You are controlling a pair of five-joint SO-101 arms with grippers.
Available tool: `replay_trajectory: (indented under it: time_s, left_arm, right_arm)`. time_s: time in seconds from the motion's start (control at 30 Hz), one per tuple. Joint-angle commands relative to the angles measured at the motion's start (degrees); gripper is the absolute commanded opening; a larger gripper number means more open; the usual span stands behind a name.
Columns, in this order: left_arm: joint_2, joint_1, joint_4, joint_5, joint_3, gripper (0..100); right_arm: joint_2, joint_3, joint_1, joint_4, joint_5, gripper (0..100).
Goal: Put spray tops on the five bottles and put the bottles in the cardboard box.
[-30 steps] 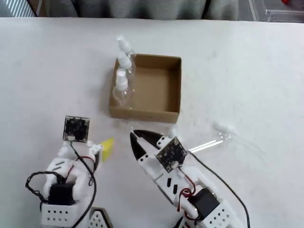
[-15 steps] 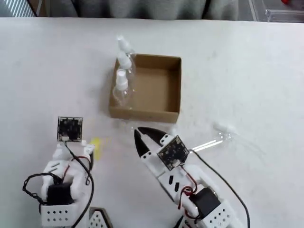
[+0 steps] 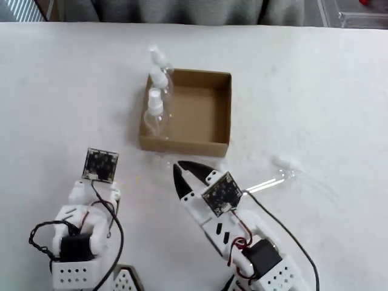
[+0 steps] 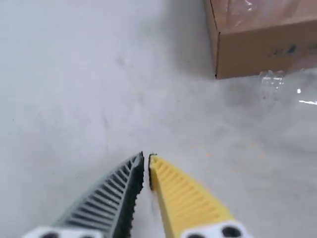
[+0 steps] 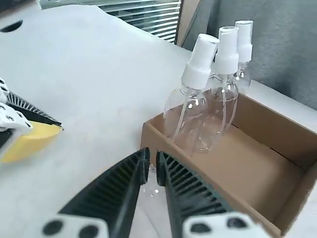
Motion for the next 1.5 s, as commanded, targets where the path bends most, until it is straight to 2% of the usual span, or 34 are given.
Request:
replay_trajectory:
  time_s: [0.0,0.27,0.4,0.53,0.7,0.77,0.9,1.03,1.2,1.37,1.47]
  left_arm:
    - [-0.6,-0.5,0.5,-0.5,-0.1,2]
    - [-0.6,-0.6,1.6,-0.6,-0.1,2]
    - [-0.6,-0.6,1.7,-0.6,-0.1,2]
    - [-0.6,-2.7,1.7,-0.6,-0.1,2]
    - [-0.6,-2.9,1.7,-0.6,-0.1,2]
    - [-0.6,-2.9,1.7,-0.6,-0.1,2]
    - [-0.6,-2.9,1.7,-0.6,-0.1,2]
    - [-0.6,-2.9,1.6,-0.6,-0.1,2]
    - [-0.6,-2.9,1.5,-0.6,-0.1,2]
    - [-0.6,-2.9,1.6,-0.6,-0.1,2]
    - [-0.6,-2.9,1.6,-0.6,-0.1,2]
  right_arm:
    - [0.0,-0.2,0.7,1.5,2.9,1.5]
    - [0.1,-7.7,0.7,14.9,3.8,1.5]
    - [2.9,-10.1,0.7,17.3,3.8,1.5]
    - [14.5,-15.5,1.1,17.5,3.8,1.5]
    - [33.1,-26.3,6.2,19.9,4.0,1.5]
    - [39.3,-31.5,7.9,23.7,7.5,1.5]
    - [48.0,-39.3,10.5,30.3,21.6,1.5]
    - [49.4,-40.7,11.7,30.7,21.6,1.5]
    - [49.5,-45.1,13.4,38.2,20.0,1.5]
    - [53.5,-46.1,13.8,38.5,19.2,1.8]
    - [60.7,-49.5,16.1,38.2,18.6,7.4]
